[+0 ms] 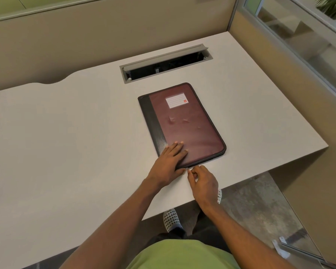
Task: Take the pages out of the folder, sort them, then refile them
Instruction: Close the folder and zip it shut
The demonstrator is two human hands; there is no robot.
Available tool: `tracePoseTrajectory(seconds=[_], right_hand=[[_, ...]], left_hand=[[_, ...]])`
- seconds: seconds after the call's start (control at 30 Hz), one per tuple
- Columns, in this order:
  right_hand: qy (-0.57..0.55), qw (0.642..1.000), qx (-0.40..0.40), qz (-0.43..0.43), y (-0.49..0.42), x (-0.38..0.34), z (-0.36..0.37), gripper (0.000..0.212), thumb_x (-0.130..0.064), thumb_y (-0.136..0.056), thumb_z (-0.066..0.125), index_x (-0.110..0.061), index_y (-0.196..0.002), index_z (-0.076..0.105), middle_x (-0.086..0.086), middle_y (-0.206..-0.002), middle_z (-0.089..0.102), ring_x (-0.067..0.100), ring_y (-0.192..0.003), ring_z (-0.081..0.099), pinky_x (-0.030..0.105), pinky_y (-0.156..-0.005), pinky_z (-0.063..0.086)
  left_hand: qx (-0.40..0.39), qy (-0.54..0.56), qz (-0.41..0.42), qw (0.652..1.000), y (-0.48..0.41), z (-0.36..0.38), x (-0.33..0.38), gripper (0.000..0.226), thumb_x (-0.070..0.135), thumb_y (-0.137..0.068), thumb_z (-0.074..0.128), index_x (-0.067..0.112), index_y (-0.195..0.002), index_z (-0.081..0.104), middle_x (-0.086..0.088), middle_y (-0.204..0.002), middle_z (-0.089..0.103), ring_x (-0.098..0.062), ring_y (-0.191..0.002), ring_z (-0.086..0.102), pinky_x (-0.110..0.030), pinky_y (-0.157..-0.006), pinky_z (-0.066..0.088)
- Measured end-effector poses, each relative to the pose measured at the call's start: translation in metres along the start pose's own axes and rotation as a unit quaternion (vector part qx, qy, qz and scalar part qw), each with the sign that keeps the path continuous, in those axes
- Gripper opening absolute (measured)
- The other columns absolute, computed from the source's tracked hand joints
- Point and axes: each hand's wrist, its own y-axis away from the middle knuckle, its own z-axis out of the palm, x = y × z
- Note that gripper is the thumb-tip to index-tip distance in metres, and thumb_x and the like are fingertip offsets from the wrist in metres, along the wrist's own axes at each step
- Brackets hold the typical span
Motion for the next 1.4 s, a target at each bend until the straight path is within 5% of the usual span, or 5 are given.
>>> tracePoseTrajectory(seconds=[0.43,0.97,1.23,1.4], right_hand=[[0.004,0.998,0.030,0.048,-0.019,0.032,-0.013,0.016,-0.027,-0.097,0.065,-0.023,-0.083,0.059,-0.010,-0.077,0.056,0.012,-0.063,0.054,0.039,-0.060,0.052],[0.006,0.999,0.032,0.036,-0.075,0.105,-0.066,0.020,-0.026,-0.098,0.066,-0.022,-0.079,0.062,-0.013,-0.076,0.057,0.008,-0.064,0.054,0.032,-0.058,0.047],[0.001,0.999,-0.034,-0.002,-0.093,0.119,-0.076,0.022,-0.028,-0.095,0.070,-0.028,-0.075,0.060,-0.017,-0.071,0.054,0.001,-0.062,0.053,0.017,-0.055,0.038],[0.023,0.998,-0.055,-0.015,-0.099,0.123,-0.081,0.023,-0.032,-0.093,0.070,-0.030,-0.075,0.058,-0.017,-0.071,0.052,-0.004,-0.061,0.049,0.018,-0.055,0.040]], left_hand=[[0.078,-0.084,0.047,0.992,0.007,0.010,-0.003,0.068,0.043,-0.101,0.062,0.023,-0.161,0.037,-0.002,-0.173,0.022,-0.022,-0.162,0.006,-0.042,-0.131,0.010],[0.101,-0.086,-0.013,0.991,0.008,0.021,-0.001,0.069,0.045,-0.095,0.072,0.020,-0.155,0.049,0.000,-0.166,0.039,-0.021,-0.159,0.024,-0.047,-0.127,0.030],[-0.014,-0.084,0.018,0.996,-0.055,0.018,0.060,0.089,0.055,-0.099,0.052,0.031,-0.168,0.003,0.006,-0.174,-0.016,-0.013,-0.158,-0.024,-0.041,-0.129,-0.015],[-0.054,-0.109,0.082,0.989,-0.118,0.014,0.079,0.091,0.054,-0.094,0.057,0.026,-0.168,0.010,0.000,-0.176,-0.006,-0.019,-0.161,-0.015,-0.048,-0.128,-0.012]])
